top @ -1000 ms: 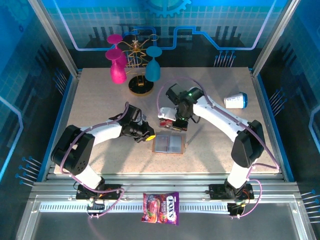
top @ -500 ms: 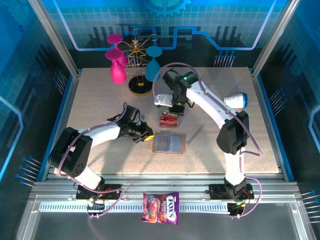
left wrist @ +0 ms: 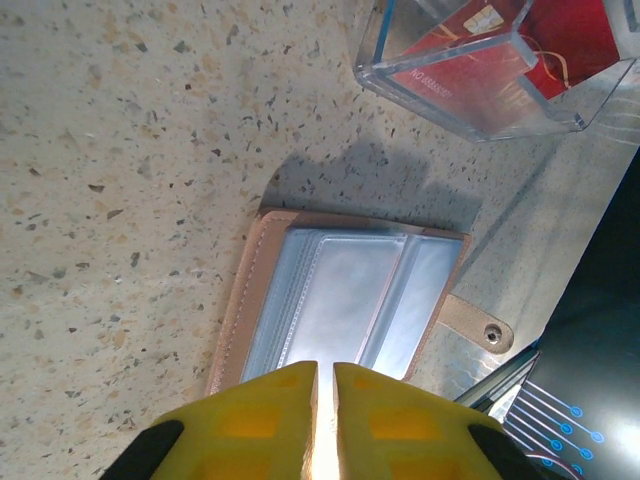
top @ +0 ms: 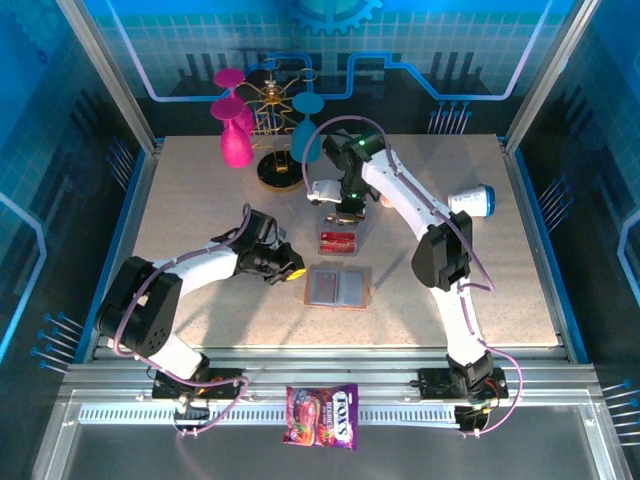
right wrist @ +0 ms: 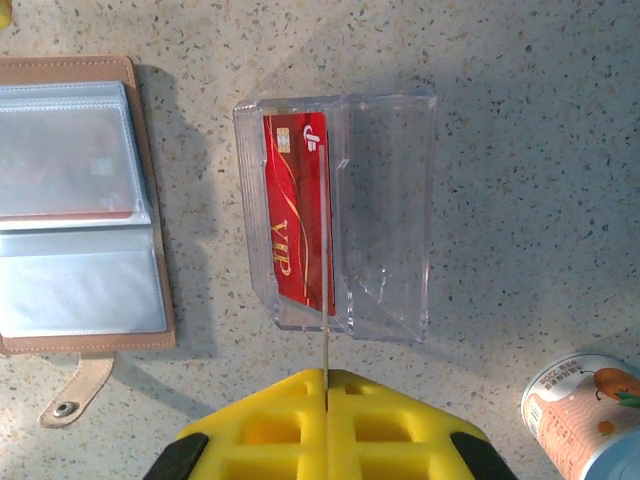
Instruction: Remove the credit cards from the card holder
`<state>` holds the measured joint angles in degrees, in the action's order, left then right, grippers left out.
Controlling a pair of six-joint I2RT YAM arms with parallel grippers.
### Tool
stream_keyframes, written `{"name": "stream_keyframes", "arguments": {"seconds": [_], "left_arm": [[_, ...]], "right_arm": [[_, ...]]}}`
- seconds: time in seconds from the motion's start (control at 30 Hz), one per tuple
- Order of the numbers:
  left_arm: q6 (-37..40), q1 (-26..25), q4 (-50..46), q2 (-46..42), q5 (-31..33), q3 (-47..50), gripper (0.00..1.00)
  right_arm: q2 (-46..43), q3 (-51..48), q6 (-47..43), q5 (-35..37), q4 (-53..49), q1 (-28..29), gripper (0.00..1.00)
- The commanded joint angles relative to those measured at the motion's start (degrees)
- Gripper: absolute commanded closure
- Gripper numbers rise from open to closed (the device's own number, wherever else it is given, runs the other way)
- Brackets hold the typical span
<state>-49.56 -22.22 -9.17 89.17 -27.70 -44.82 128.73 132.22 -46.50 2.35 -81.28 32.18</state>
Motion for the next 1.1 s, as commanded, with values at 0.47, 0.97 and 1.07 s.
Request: {"name": "stream_keyframes", "arguments": {"seconds": [0.47,0.97,1.07], "left_arm": [[-0.7,1.4,-1.8,-0.2,0.2,0.7,0.87],[-0.7,1.8,-2.4,-0.6,0.4,1.3,0.87],[-0.7,1.9,-2.4,-0.7,0.4,1.4,0.86]], "right_arm": [[10.7,11.7,-4.4,-1.7,-4.8,-1.7,1.00],[13.7,11.9,-4.7,-5.5,-6.2,-2.0,1.00],[14.1,11.5,-4.7,-5.8,-6.4,-1.9,1.00]]}}
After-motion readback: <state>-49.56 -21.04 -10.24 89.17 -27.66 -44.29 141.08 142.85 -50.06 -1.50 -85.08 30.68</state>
